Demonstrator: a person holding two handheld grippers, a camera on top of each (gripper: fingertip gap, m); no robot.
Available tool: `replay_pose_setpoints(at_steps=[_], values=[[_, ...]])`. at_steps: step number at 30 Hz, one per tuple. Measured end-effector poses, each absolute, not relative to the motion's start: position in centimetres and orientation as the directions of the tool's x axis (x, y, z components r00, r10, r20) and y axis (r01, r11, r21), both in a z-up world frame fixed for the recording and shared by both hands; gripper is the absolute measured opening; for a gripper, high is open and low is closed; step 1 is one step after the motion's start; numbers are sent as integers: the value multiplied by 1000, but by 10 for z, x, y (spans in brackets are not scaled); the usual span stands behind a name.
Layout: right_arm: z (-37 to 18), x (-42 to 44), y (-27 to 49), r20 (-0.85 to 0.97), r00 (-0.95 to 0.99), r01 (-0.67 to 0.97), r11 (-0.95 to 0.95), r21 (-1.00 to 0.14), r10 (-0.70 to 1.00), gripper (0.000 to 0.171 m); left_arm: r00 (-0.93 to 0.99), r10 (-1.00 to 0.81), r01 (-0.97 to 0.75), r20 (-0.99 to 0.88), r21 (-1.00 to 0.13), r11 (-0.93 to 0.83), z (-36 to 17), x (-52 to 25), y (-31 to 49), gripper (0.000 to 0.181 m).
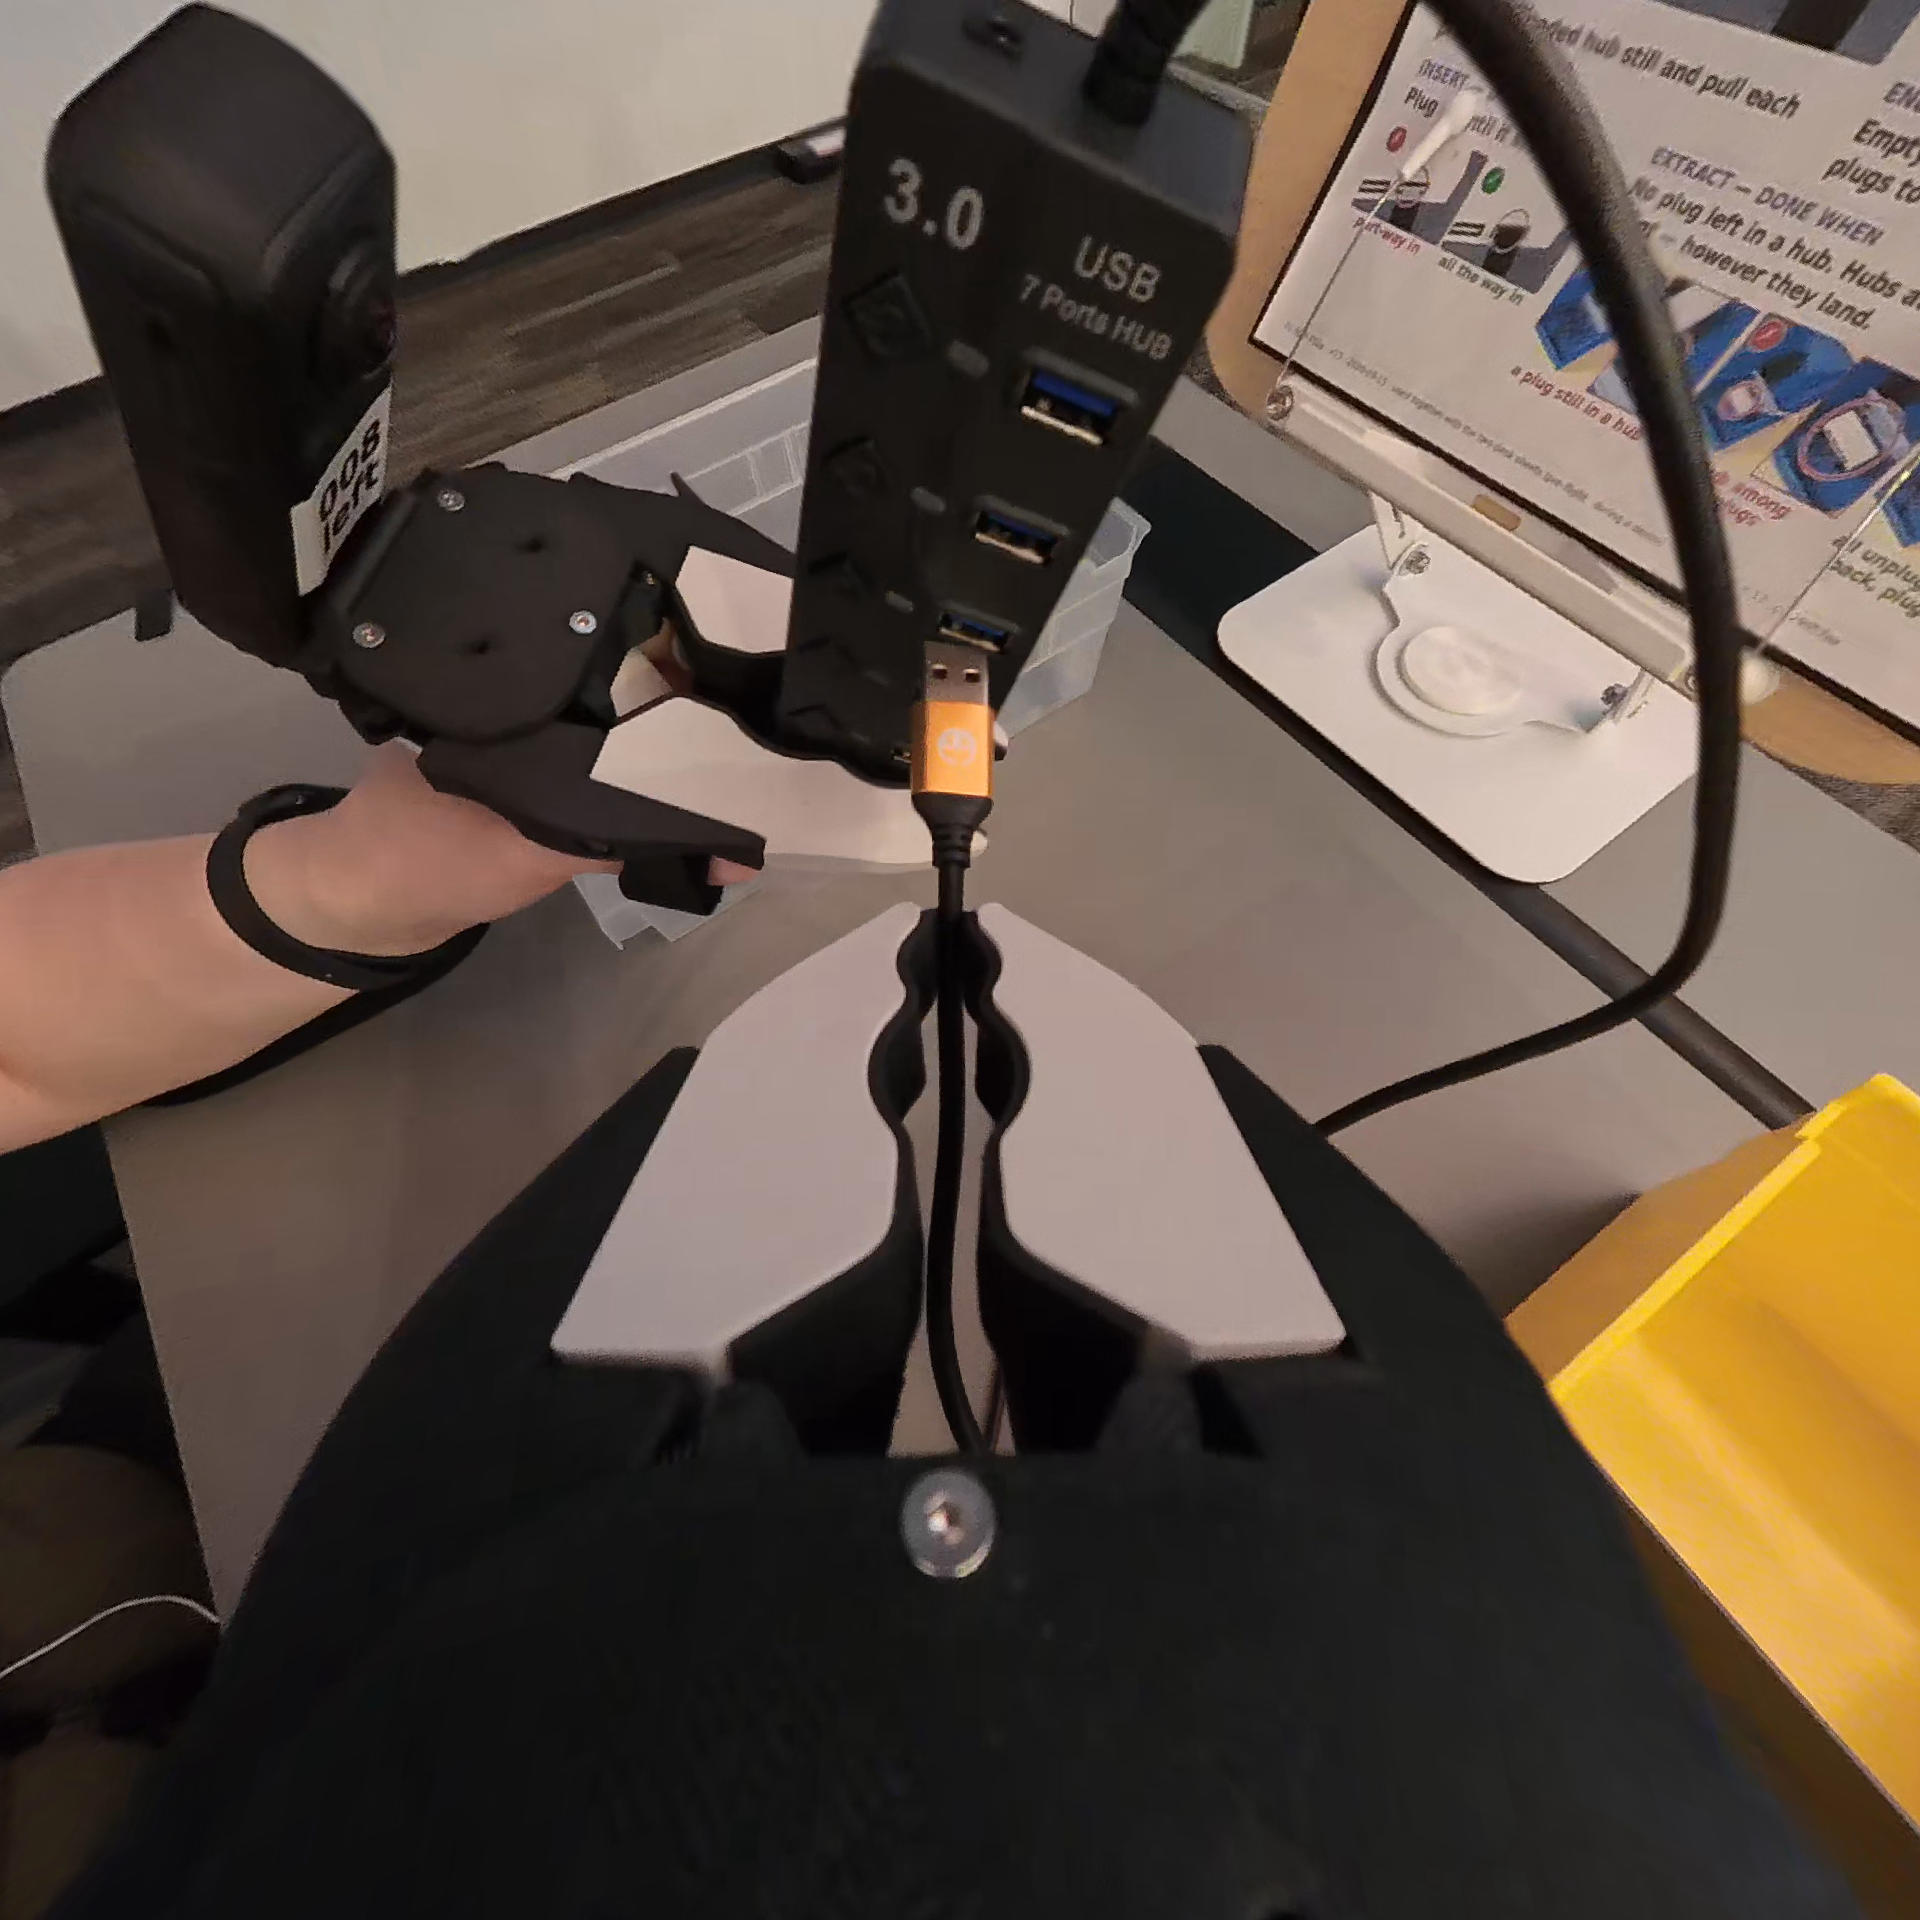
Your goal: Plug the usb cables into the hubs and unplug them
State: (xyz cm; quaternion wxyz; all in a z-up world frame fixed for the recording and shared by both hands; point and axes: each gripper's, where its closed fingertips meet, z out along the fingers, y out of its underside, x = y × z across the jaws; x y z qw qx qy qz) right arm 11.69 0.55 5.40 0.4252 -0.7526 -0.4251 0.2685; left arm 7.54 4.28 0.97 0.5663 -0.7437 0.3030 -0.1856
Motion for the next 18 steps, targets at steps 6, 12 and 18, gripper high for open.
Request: replay_pose_setpoints(at_steps=[6,12,18], values=[[54,117,7,-43,499,406,-278,-871,865,5,750,-658,-237,-66,-956,-174,9,75,43,26],[53,117,7,-29,508,417,-275,-866,861,5,757,-649,-252,-82,-952,-174,8,74,44,26],[51,119,10,-46,519,408,-295,-864,854,5,766,-630,-287,-127,-945,-158,5,72,46,26]])
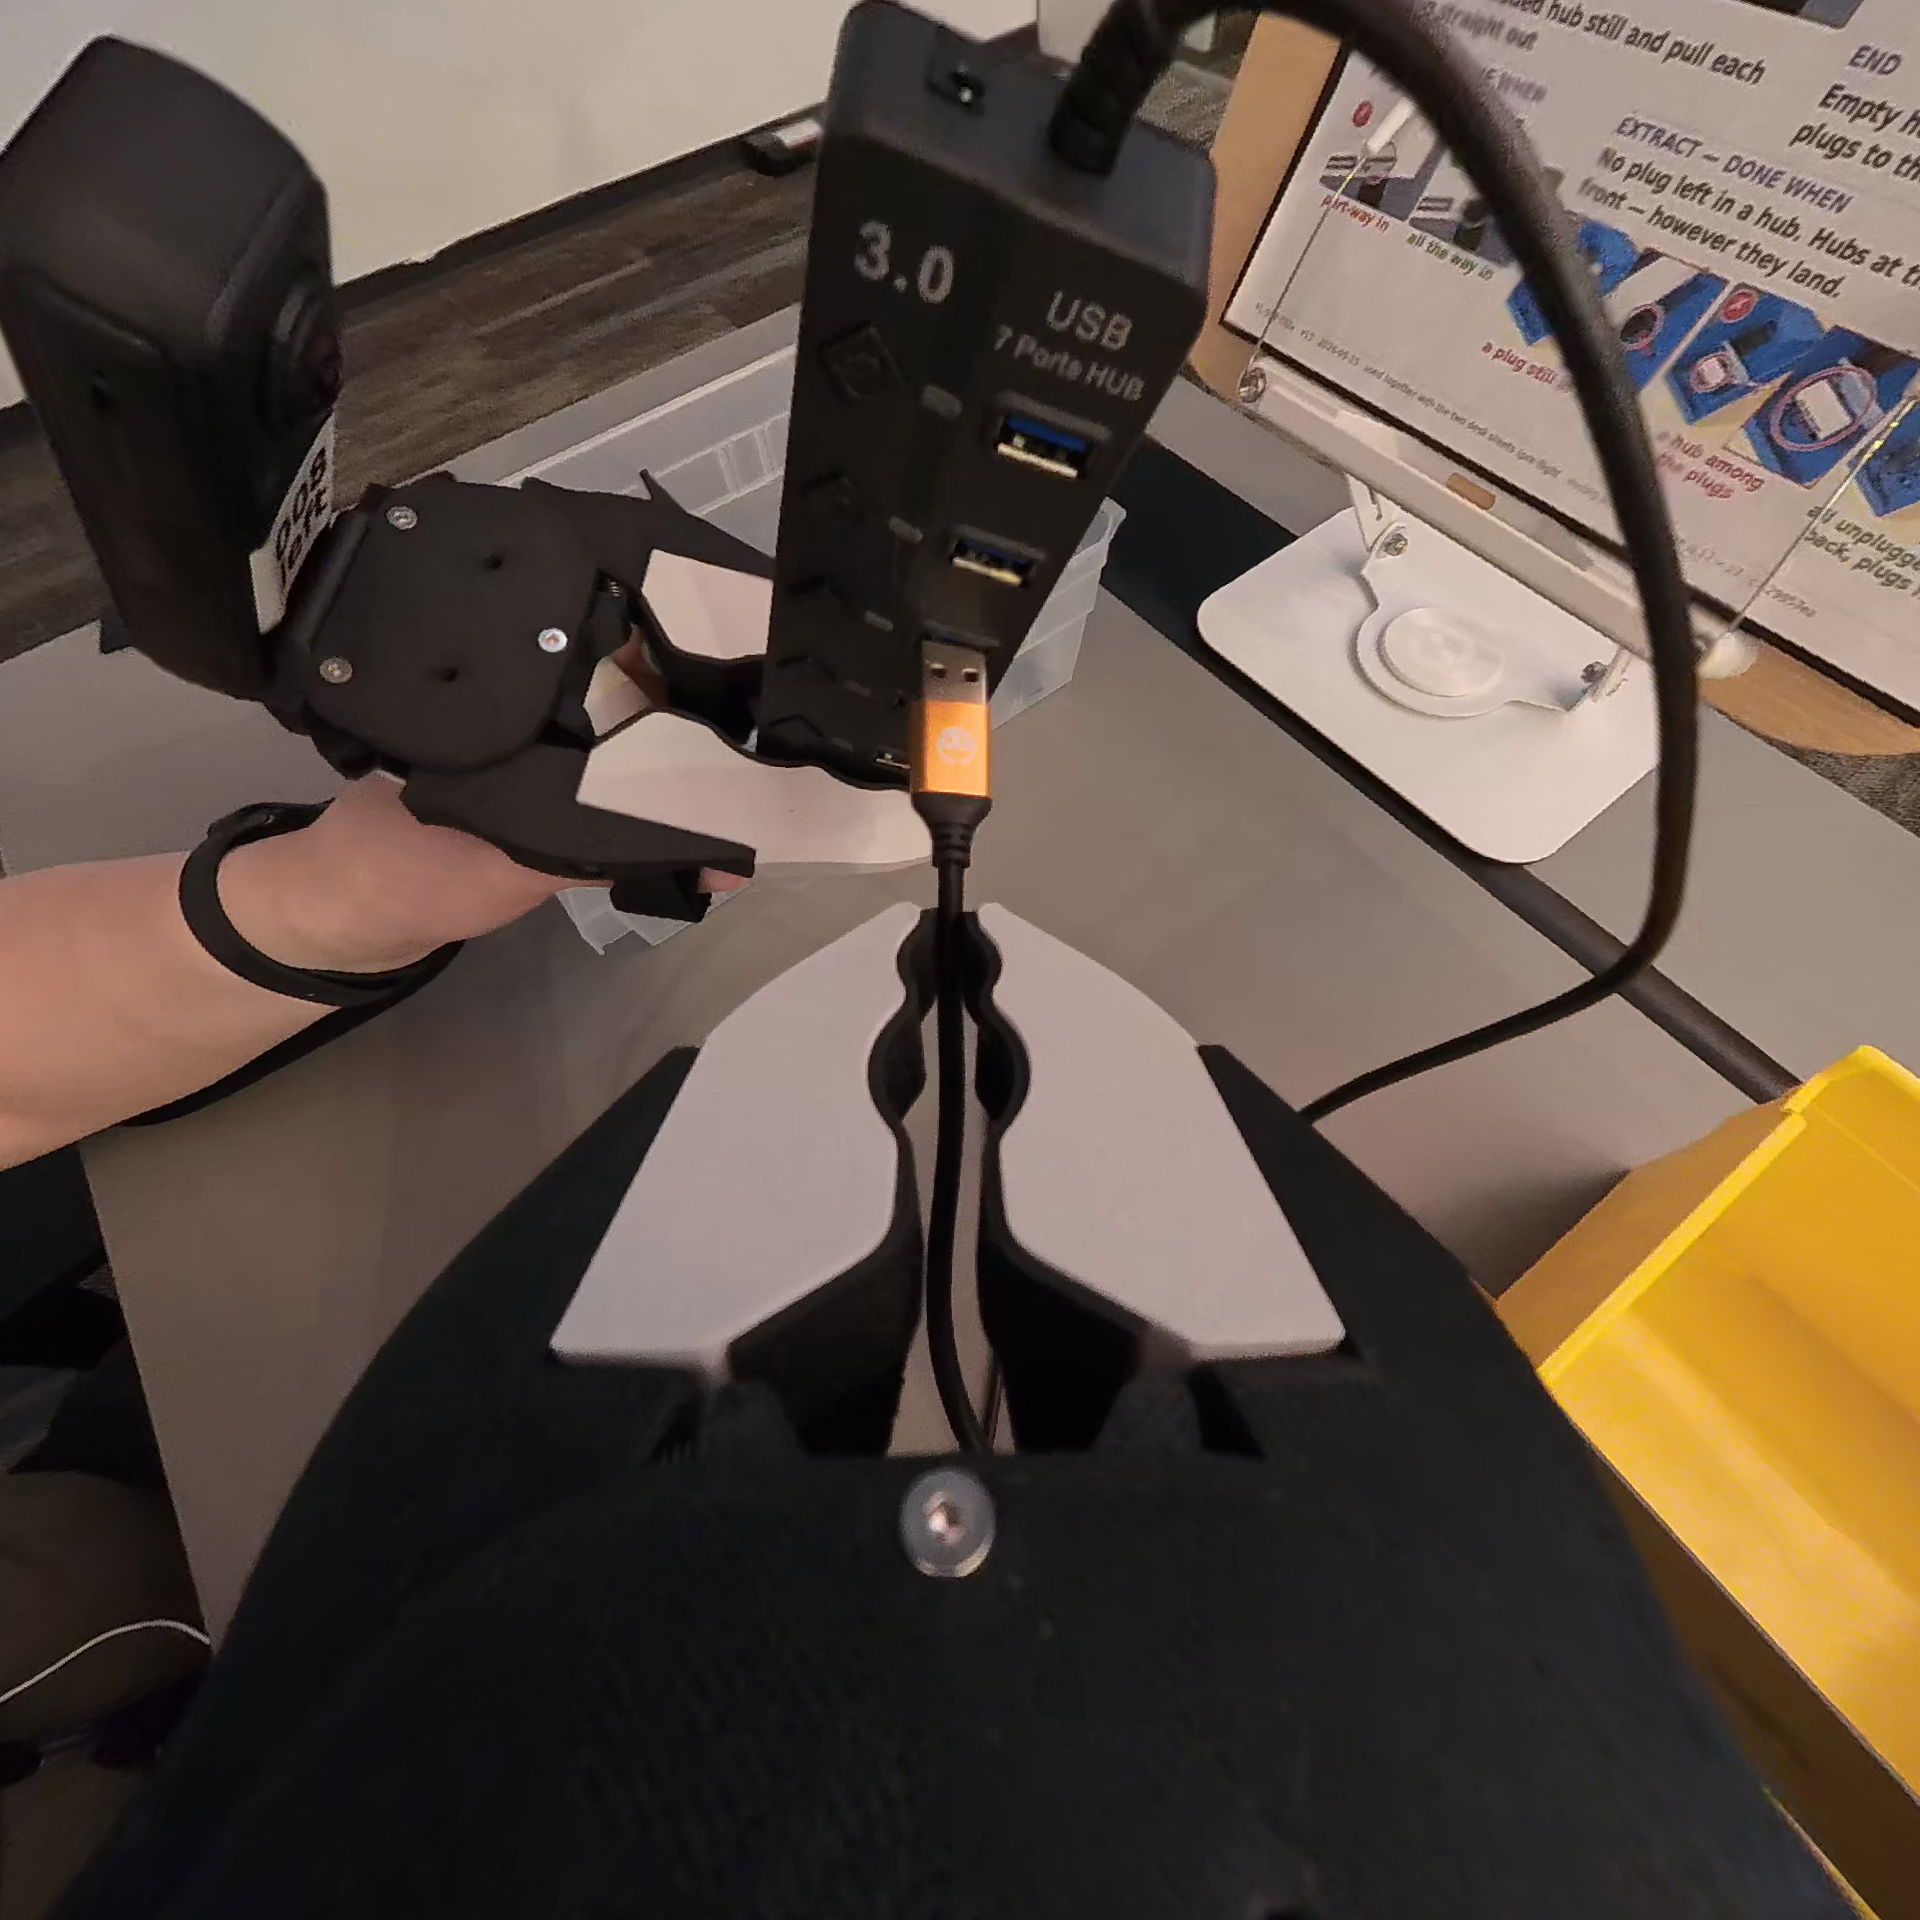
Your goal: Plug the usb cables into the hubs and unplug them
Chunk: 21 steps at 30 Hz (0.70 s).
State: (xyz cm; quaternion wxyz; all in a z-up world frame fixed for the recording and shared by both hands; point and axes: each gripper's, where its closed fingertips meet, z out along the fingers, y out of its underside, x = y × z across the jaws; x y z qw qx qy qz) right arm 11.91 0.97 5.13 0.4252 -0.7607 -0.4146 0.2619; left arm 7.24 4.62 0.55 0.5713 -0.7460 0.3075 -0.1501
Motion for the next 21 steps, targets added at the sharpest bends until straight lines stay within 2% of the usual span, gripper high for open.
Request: replay_pose_setpoints(at_steps=[12,21], values=[[53,118,14,-71,544,363,-310,-879,836,4,788,-563,-379,-247,-917,-128,2,67,51,27],[71,99,21,-124,524,153,-237,-959,843,4,813,-576,-230,-86,-956,-182,7,61,52,27]])
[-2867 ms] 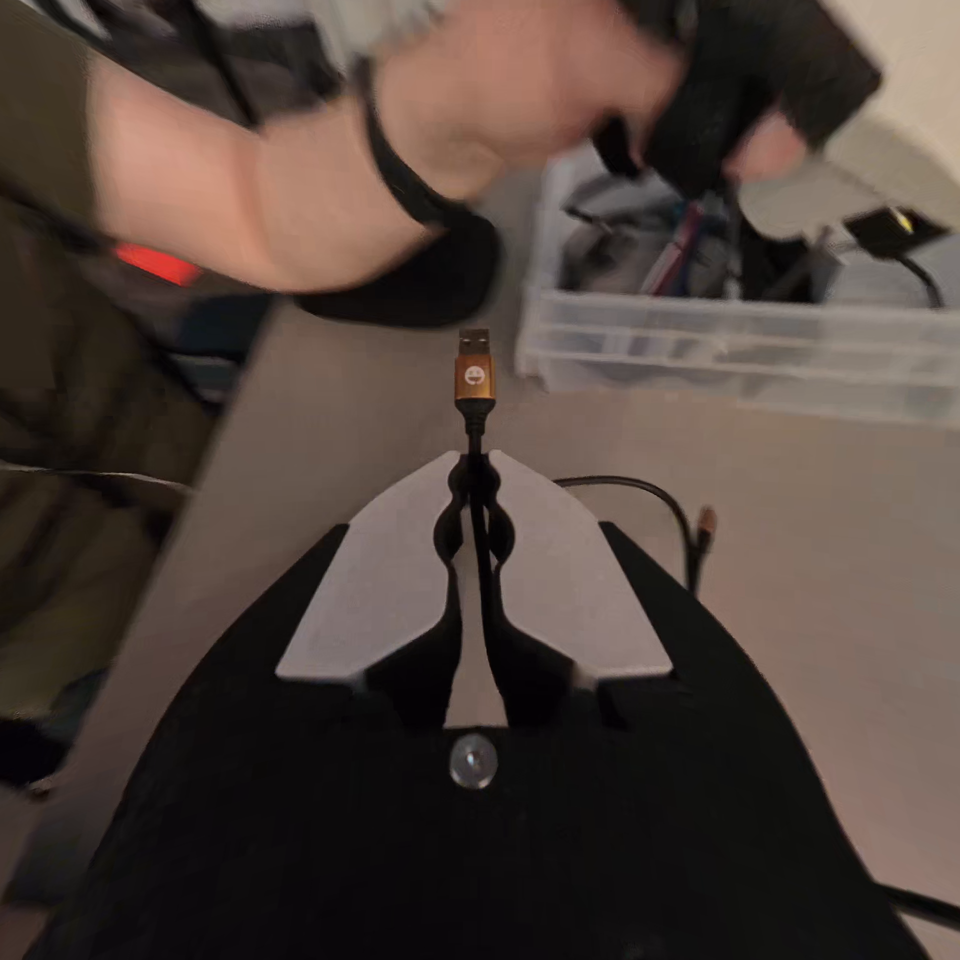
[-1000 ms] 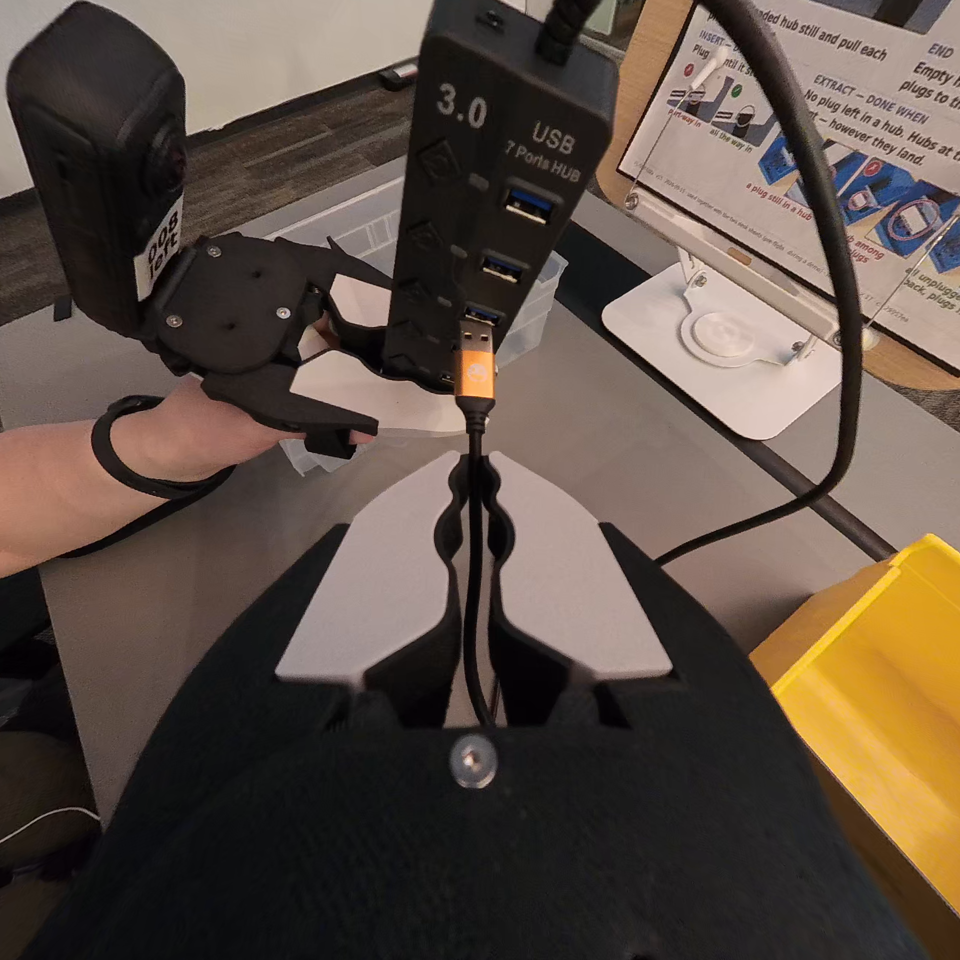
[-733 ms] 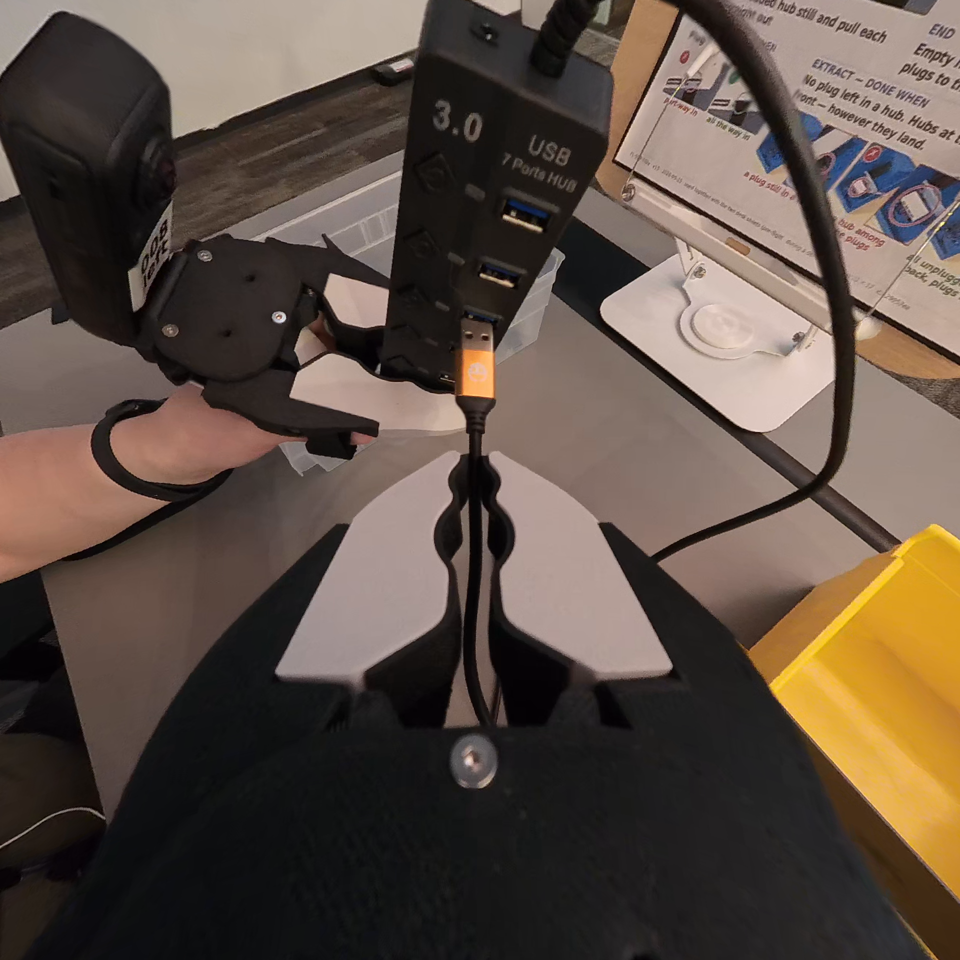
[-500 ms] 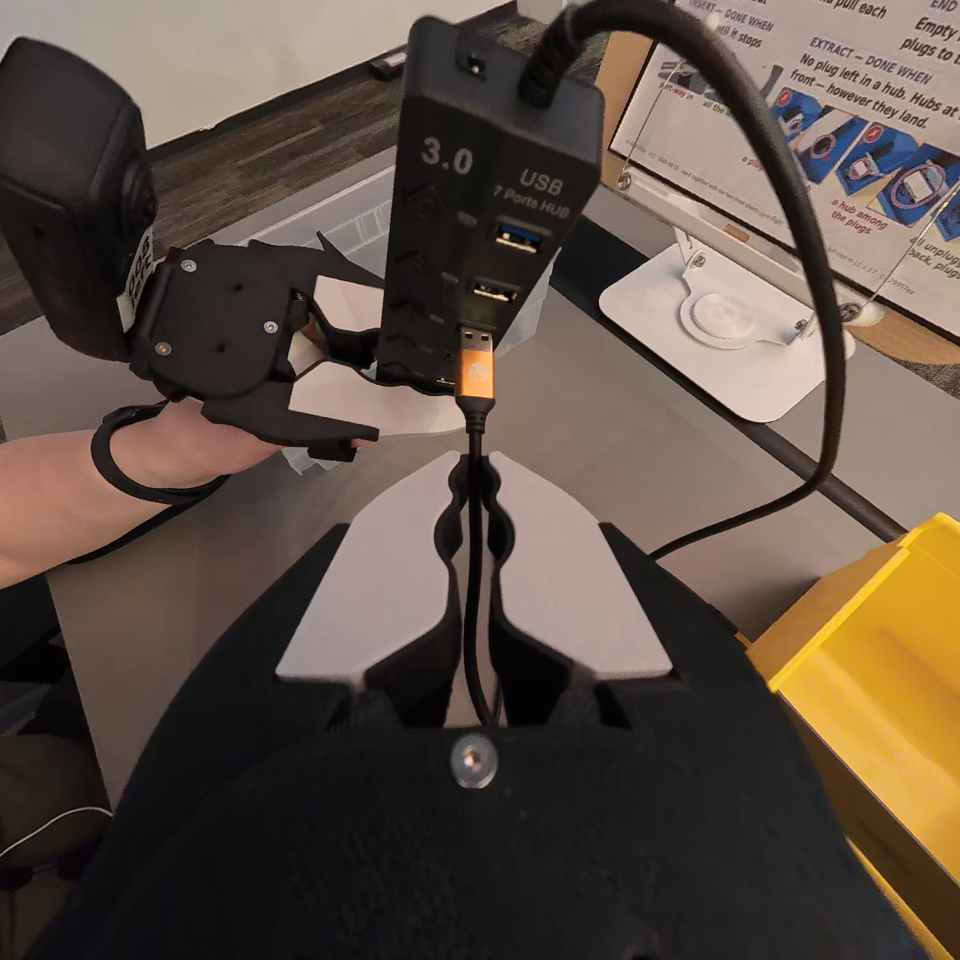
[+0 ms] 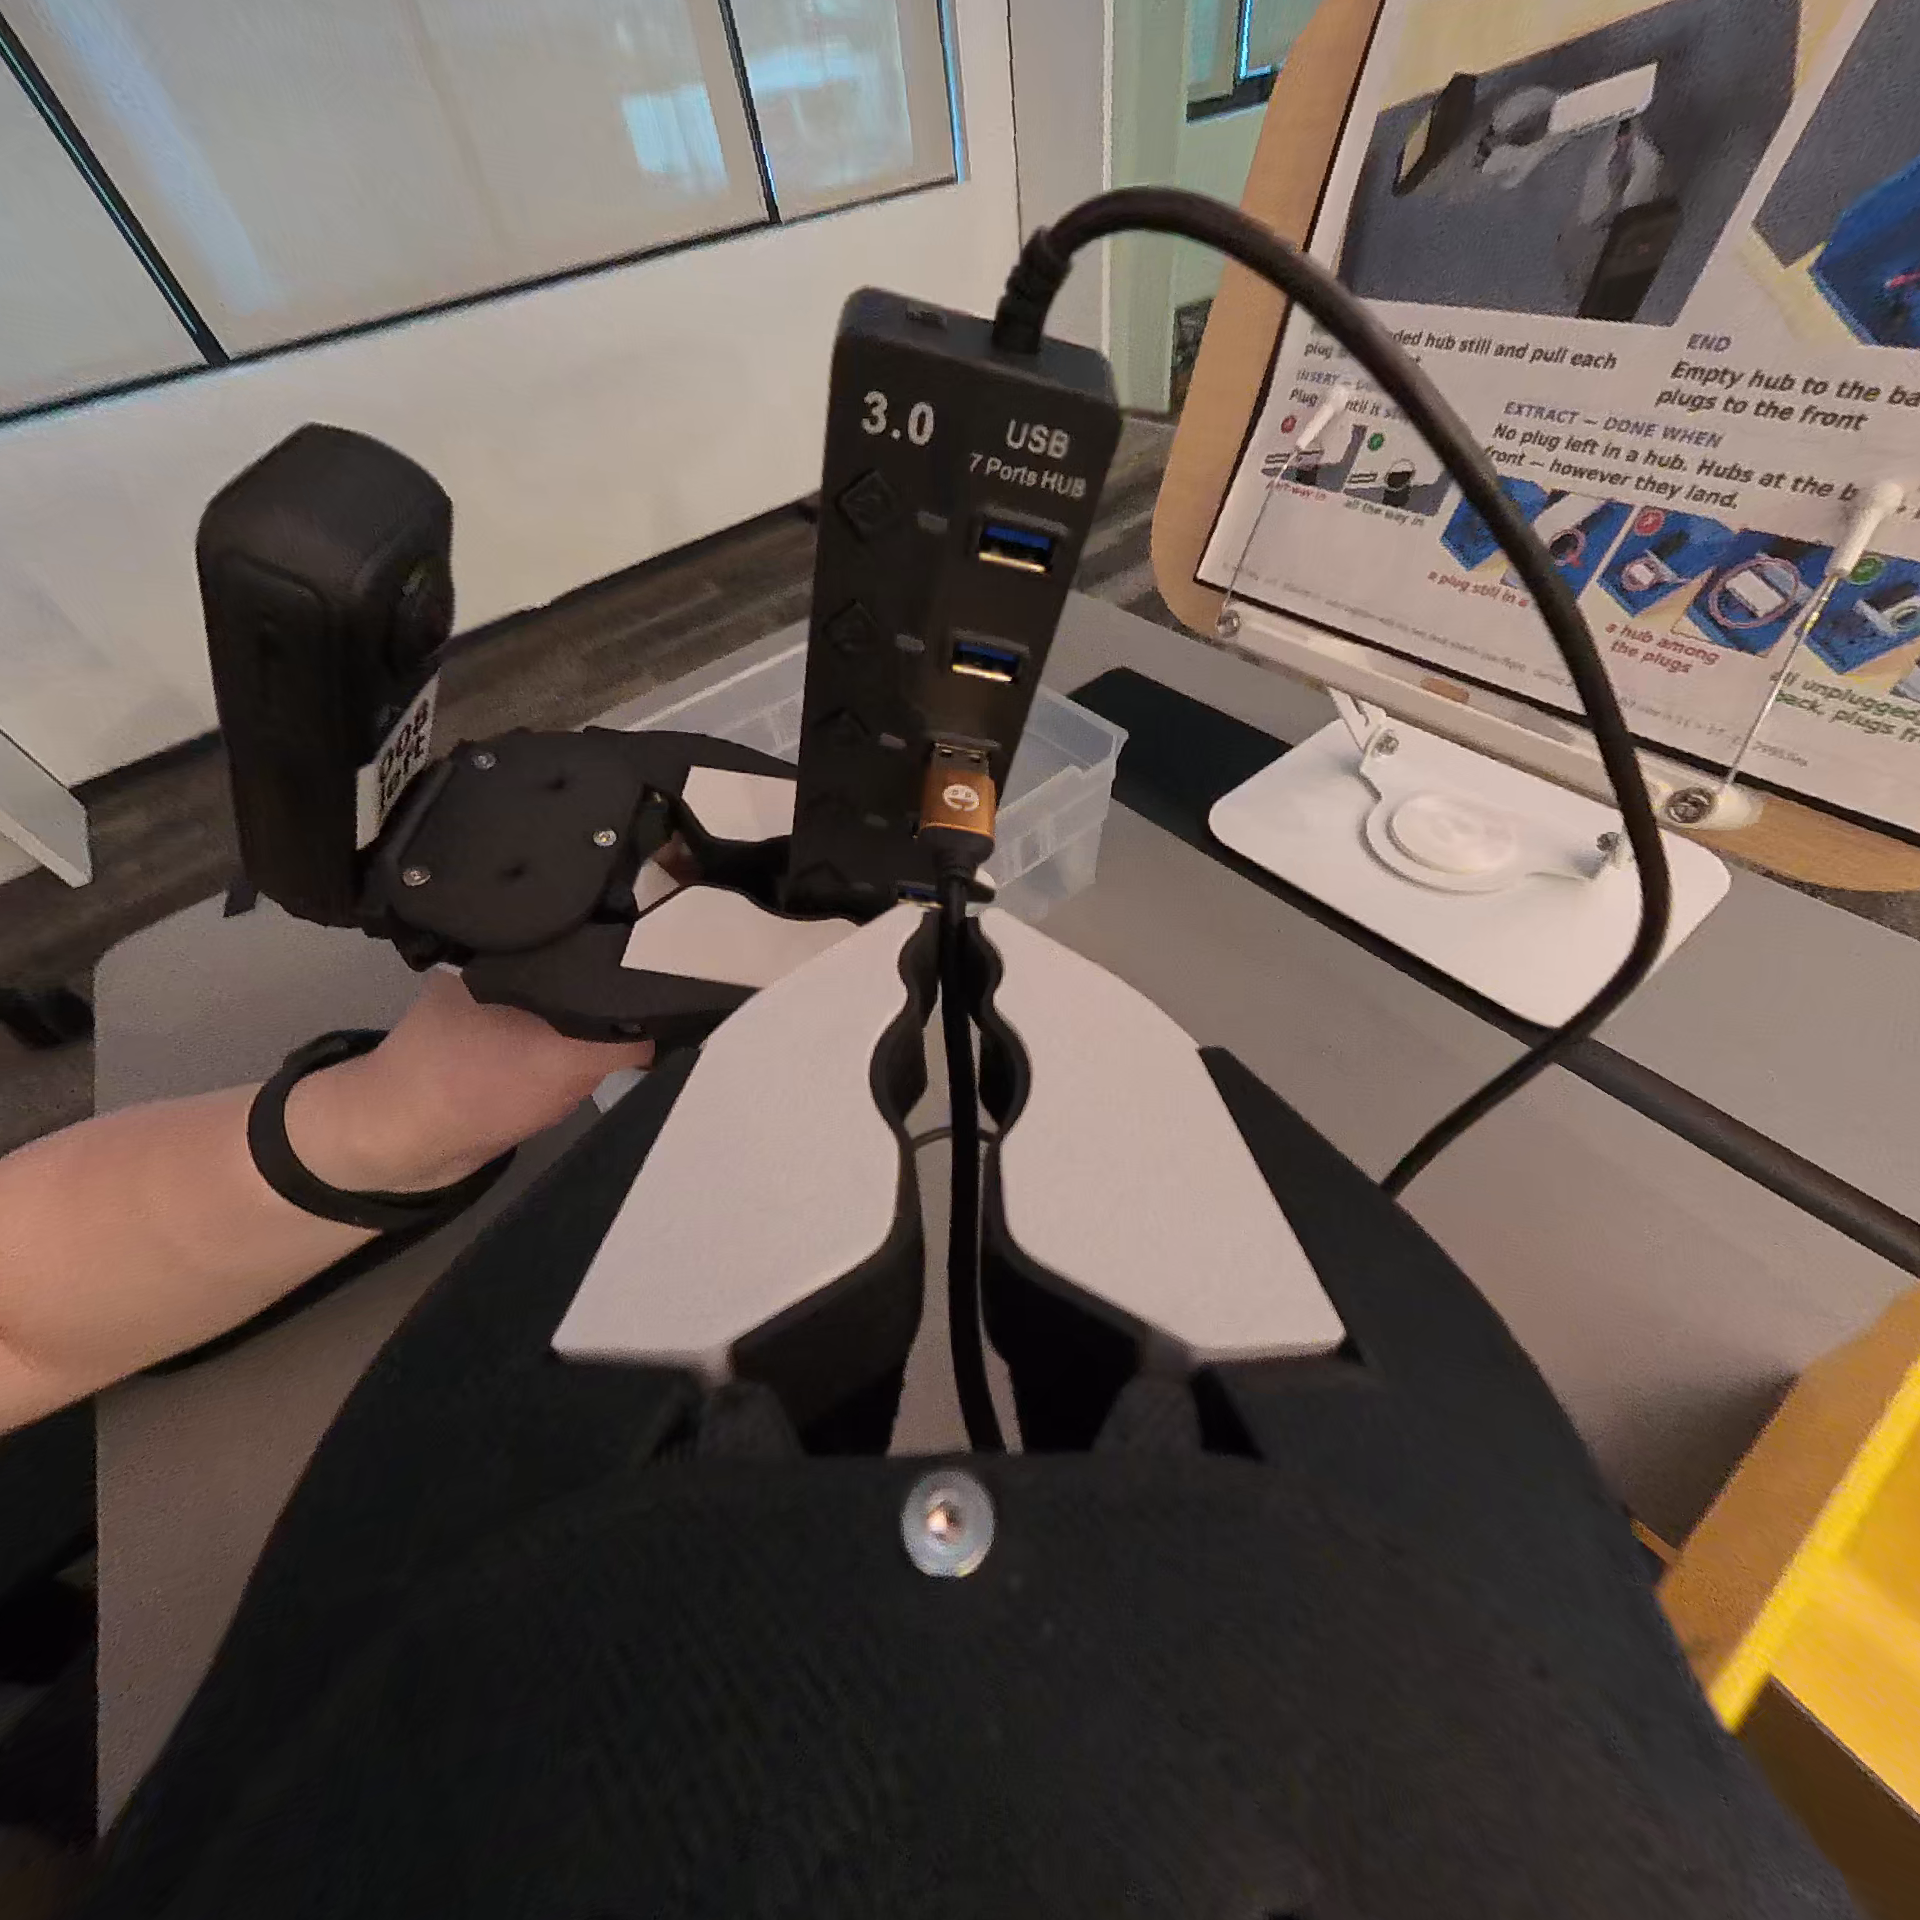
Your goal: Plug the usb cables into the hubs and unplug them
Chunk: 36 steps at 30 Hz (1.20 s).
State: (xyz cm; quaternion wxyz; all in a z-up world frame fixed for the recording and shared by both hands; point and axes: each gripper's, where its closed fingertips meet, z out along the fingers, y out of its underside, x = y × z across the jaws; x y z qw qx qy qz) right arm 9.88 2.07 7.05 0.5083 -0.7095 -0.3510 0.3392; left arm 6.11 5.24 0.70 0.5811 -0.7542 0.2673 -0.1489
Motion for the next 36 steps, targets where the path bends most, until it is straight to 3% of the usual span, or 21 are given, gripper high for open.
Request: replay_pose_setpoints(at_steps=[23,36], values=[[85,85,24,-114,555,-139,-43,-989,824,4,828,-559,-148,-34,-976,-161,20,58,50,28],[89,85,22,-83,553,-157,6,-988,829,4,829,-557,-142,-35,-979,-150,24,58,48,28]])
